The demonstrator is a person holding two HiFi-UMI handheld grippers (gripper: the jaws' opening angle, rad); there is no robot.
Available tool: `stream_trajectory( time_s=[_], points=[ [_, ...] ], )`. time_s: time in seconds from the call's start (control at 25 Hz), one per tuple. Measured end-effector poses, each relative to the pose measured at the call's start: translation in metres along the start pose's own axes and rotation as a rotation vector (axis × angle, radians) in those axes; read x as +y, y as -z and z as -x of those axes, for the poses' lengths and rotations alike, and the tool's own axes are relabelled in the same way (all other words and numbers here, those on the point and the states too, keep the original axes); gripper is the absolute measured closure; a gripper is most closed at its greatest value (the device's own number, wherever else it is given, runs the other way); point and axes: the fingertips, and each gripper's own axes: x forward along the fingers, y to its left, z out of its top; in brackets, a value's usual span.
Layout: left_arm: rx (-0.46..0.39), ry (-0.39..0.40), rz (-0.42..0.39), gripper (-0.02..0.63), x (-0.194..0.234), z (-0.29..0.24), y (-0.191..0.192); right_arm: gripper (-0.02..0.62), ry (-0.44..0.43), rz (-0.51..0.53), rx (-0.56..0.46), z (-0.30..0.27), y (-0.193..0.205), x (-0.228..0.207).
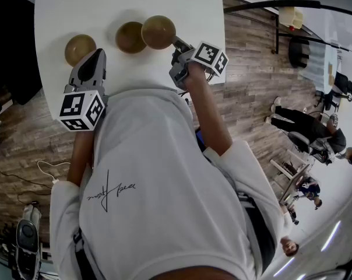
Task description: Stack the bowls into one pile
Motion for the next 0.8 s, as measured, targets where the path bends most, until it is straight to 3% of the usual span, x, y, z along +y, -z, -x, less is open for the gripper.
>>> stream_trajectory(
  time_s=[0.8],
  points=[
    [-0.005, -0.004, 0.007, 0.603, 0.001, 0.000, 0.000, 0.566, -0.044, 0.045, 0.052, -0.010, 0.023, 0.024]
  ],
)
